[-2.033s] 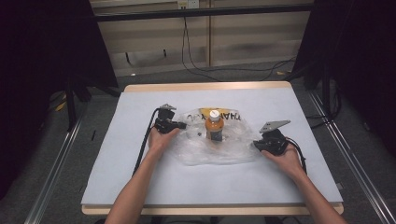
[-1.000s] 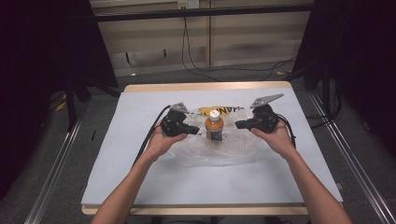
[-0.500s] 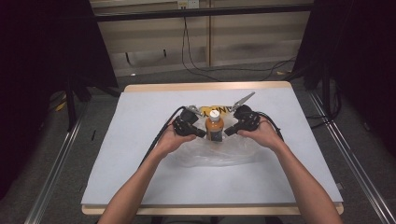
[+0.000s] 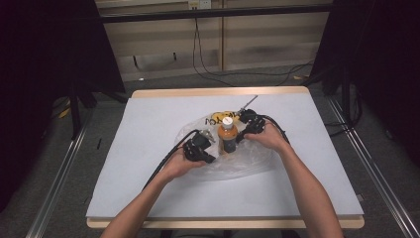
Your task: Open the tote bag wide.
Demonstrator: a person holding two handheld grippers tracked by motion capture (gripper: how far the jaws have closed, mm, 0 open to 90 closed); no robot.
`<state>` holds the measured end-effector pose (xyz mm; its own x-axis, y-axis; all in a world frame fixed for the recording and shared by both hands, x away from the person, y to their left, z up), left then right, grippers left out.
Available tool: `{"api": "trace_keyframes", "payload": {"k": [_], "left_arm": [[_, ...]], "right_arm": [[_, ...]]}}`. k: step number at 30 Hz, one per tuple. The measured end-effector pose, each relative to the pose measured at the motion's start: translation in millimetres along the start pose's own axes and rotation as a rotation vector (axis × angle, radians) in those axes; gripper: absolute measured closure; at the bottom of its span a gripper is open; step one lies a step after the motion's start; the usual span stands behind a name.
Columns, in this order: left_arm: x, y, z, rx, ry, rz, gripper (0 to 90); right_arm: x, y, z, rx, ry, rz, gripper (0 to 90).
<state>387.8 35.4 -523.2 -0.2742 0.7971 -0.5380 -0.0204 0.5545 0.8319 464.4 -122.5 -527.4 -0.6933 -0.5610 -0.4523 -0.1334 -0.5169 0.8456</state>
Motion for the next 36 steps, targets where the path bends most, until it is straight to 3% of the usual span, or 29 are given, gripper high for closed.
{"api": "trace_keyframes", "payload": {"k": [1,2,3,5,7,8,9,11,12,15,16,17,20,21,23,25,26,27,28,29,32,36], "left_arm": [[4.5,1.9,-11.2,0.003,-0.025,0.009,90.0],[4.5,1.9,-11.2,0.003,-0.025,0.009,90.0],[8.4,4.4,-21.5,0.004,-0.06,0.041,90.0],[11.2,4.7,-34.0,0.014,-0.07,0.043,90.0],[13.5,4.9,-41.2,0.013,-0.086,0.036,90.0],[17.1,5.3,-52.7,0.025,-0.107,0.027,90.0],[17.1,5.3,-52.7,0.025,-0.107,0.027,90.0],[23.1,7.4,-67.0,0.051,-0.14,0.027,90.0],[25.1,7.7,-72.1,0.057,-0.136,0.017,90.0],[29.0,8.7,-80.5,0.073,-0.154,0.012,90.0],[30.1,9.1,-84.1,0.073,-0.161,0.013,90.0],[31.0,9.7,-90.3,0.103,-0.181,0.028,90.0],[30.8,9.1,-94.5,0.086,-0.191,0.032,90.0],[30.6,8.8,-93.6,0.09,-0.188,0.025,90.0],[30.5,9.7,-92.1,0.105,-0.176,0.028,90.0],[21.6,14.8,-83.1,0.08,-0.15,-0.028,90.0],[21.6,14.8,-83.1,0.08,-0.15,-0.028,90.0],[17.3,19.0,-81.4,0.091,-0.147,-0.037,90.0],[11.5,22.3,-79.0,0.07,-0.143,-0.059,90.0],[5.9,26.9,-76.3,0.059,-0.142,-0.069,90.0],[-14.2,42.2,-62.0,0.034,-0.135,-0.109,90.0],[-27.2,51.1,-47.8,-0.002,-0.11,-0.137,90.0]], "right_arm": [[-2.3,0.0,-2.6,0.019,-0.004,-0.005,90.0],[-2.3,0.0,-2.6,0.019,-0.004,-0.005,90.0],[-8.0,-0.7,-9.5,0.062,-0.027,-0.026,90.0],[-11.7,-1.2,-14.6,0.076,-0.06,-0.042,90.0],[-13.4,-0.9,-18.7,0.092,-0.056,-0.048,90.0],[-16.4,-0.2,-25.3,0.124,-0.083,-0.057,90.0],[-16.4,-0.2,-25.3,0.124,-0.083,-0.057,90.0],[-19.7,1.5,-35.9,0.171,-0.112,-0.071,90.0],[-20.7,2.2,-40.4,0.192,-0.125,-0.079,90.0],[-21.7,3.2,-48.5,0.206,-0.159,-0.097,90.0],[-22.6,4.0,-52.0,0.233,-0.175,-0.102,90.0],[-24.3,5.1,-57.4,0.281,-0.195,-0.102,90.0],[-25.7,6.0,-61.6,0.321,-0.208,-0.103,90.0],[-25.6,6.1,-63.0,0.322,-0.227,-0.112,90.0],[-24.7,6.5,-62.1,0.311,-0.21,-0.113,90.0],[-24.4,8.5,-56.4,0.246,-0.193,-0.139,90.0],[-24.4,8.5,-56.4,0.246,-0.193,-0.139,90.0],[-24.2,13.5,-46.0,0.181,-0.166,-0.152,90.0],[-24.2,13.5,-46.0,0.181,-0.166,-0.152,90.0],[-24.0,16.7,-39.9,0.152,-0.158,-0.159,90.0],[-22.8,29.1,-17.9,0.106,-0.087,-0.171,90.0],[-19.7,35.3,-4.1,0.097,-0.053,-0.145,90.0]]}}
Point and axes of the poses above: each handheld gripper's, and its own axes: y roughly backward along the jaws, x roughly out of its underside, z roughly to its left, the point moved 7 cm from there along -y, roughly forward along the jaws, and after that the axes turned 4 degrees about -y, right-handed, at the moved point
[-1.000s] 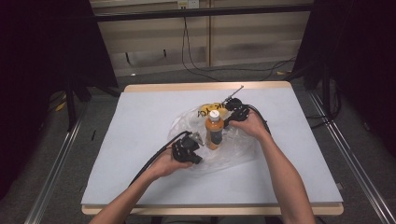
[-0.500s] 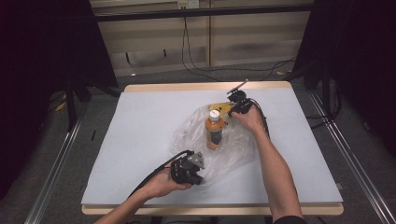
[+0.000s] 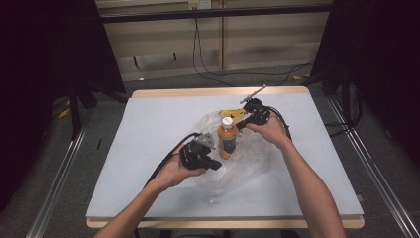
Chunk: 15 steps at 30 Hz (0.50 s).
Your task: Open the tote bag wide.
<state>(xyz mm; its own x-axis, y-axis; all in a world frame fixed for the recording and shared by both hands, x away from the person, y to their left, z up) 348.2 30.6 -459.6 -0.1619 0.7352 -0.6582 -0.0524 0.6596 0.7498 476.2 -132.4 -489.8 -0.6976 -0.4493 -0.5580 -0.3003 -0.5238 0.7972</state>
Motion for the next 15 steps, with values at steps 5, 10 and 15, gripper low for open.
{"api": "trace_keyframes", "payload": {"k": [5,10,15], "left_arm": [[-8.7,-3.2,36.7,-0.07,0.036,0.085,90.0],[2.8,-27.6,65.1,-0.09,0.081,0.191,90.0],[29.4,-48.2,84.7,-0.117,0.119,0.259,90.0]], "right_arm": [[12.2,-2.3,16.3,-0.017,0.041,0.04,90.0],[26.9,-17.4,28.0,-0.024,0.08,0.105,90.0],[42.6,-23.7,27.6,-0.044,0.085,0.108,90.0]]}}
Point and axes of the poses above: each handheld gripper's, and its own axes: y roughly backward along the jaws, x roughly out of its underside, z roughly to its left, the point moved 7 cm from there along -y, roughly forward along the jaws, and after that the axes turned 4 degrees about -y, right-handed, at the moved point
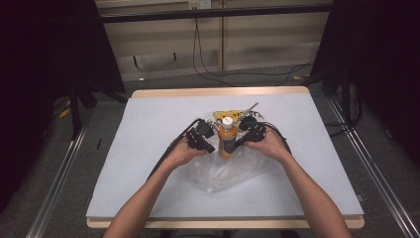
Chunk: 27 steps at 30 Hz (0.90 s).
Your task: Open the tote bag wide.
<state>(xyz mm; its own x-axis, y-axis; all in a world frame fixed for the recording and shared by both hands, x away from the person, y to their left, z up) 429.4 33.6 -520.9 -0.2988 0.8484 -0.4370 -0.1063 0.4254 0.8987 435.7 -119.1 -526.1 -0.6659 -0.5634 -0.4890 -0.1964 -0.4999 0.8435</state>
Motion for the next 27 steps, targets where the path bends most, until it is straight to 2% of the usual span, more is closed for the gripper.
{"api": "trace_keyframes", "payload": {"k": [1,2,4,6,9,12,14,18,19,20,22,23,25,26,27], "left_arm": [[6.1,3.7,7.0,-0.049,0.012,-0.013,90.0],[6.1,3.7,7.0,-0.049,0.012,-0.013,90.0],[16.5,9.0,16.6,-0.078,0.058,-0.006,90.0],[22.1,11.7,22.0,-0.067,0.079,-0.014,90.0],[28.7,14.8,27.3,-0.052,0.099,-0.022,90.0],[31.2,15.9,28.5,-0.056,0.099,-0.025,90.0],[36.1,19.3,29.4,-0.074,0.082,0.006,90.0],[45.7,24.4,30.5,-0.075,0.082,0.014,90.0],[45.7,24.4,30.5,-0.075,0.082,0.014,90.0],[44.3,22.5,28.6,-0.076,0.114,-0.02,90.0],[43.0,21.5,26.6,-0.068,0.123,-0.029,90.0],[43.5,22.4,27.1,-0.063,0.094,-0.01,90.0],[42.0,21.6,26.3,-0.056,0.085,-0.019,90.0],[38.5,19.0,21.6,-0.046,0.098,-0.046,90.0],[38.5,19.0,21.6,-0.046,0.098,-0.046,90.0]], "right_arm": [[7.0,3.6,-0.2,-0.014,-0.003,-0.011,90.0],[7.0,3.6,-0.2,-0.014,-0.003,-0.011,90.0],[19.0,11.1,-1.1,-0.013,0.013,-0.008,90.0],[25.8,16.8,-3.7,0.014,0.03,0.007,90.0],[35.5,24.0,-7.5,0.024,0.024,0.019,90.0],[41.6,28.3,-12.2,0.024,0.019,0.009,90.0],[48.6,33.8,-16.5,0.031,0.01,0.011,90.0],[64.5,46.2,-23.6,0.043,0.013,0.036,90.0],[64.5,46.2,-23.6,0.043,0.013,0.036,90.0],[66.4,47.4,-23.9,0.043,0.013,0.034,90.0],[68.4,47.7,-22.6,0.042,0.005,0.021,90.0],[67.7,47.4,-22.4,0.042,0.005,0.019,90.0],[66.7,46.4,-21.1,0.035,0.001,0.018,90.0],[62.3,42.7,-17.9,0.031,0.002,0.012,90.0],[60.2,40.9,-16.3,0.028,0.006,0.009,90.0]]}}
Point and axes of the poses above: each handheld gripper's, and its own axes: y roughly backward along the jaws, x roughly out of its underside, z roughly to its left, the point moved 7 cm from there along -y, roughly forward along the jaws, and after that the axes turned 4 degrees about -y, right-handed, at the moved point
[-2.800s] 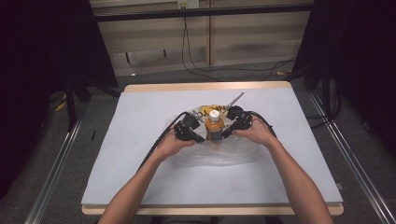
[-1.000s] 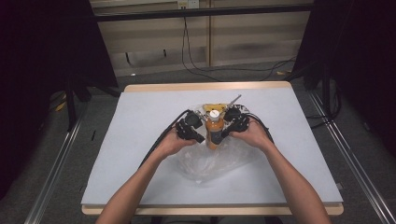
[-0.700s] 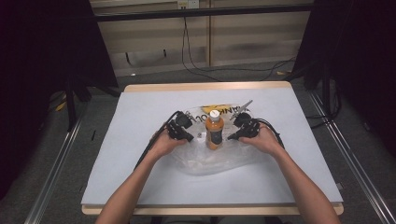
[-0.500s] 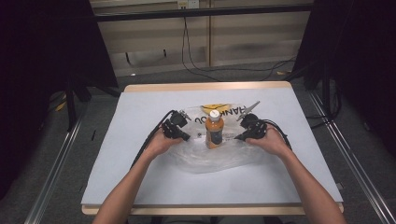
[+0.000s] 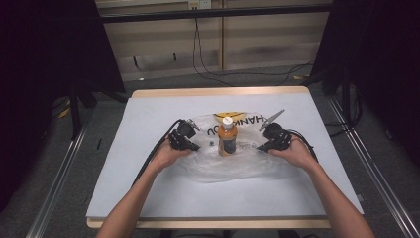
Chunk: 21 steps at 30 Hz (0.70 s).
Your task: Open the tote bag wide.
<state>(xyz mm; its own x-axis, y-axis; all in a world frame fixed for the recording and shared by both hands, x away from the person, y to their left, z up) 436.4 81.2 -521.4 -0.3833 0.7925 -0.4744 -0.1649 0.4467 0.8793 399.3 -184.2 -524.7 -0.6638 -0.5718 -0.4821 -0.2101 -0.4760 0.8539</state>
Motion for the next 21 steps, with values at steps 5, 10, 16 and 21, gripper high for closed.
{"api": "trace_keyframes", "payload": {"k": [5,10,16,21], "left_arm": [[-2.6,-3.0,-8.4,0.032,-0.015,-0.039,90.0],[0.7,-1.4,-9.2,0.041,-0.021,-0.044,90.0],[-0.2,-2.0,-12.7,0.061,-0.018,-0.092,90.0],[-2.0,3.4,-12.5,0.071,0.045,-0.187,90.0]], "right_arm": [[-11.9,-9.5,8.0,-0.01,0.009,-0.019,90.0],[-19.4,-15.3,12.5,-0.001,-0.009,-0.037,90.0],[-21.4,-16.1,8.8,-0.016,-0.032,-0.083,90.0],[-25.3,-7.8,6.1,-0.041,-0.055,-0.16,90.0]]}}
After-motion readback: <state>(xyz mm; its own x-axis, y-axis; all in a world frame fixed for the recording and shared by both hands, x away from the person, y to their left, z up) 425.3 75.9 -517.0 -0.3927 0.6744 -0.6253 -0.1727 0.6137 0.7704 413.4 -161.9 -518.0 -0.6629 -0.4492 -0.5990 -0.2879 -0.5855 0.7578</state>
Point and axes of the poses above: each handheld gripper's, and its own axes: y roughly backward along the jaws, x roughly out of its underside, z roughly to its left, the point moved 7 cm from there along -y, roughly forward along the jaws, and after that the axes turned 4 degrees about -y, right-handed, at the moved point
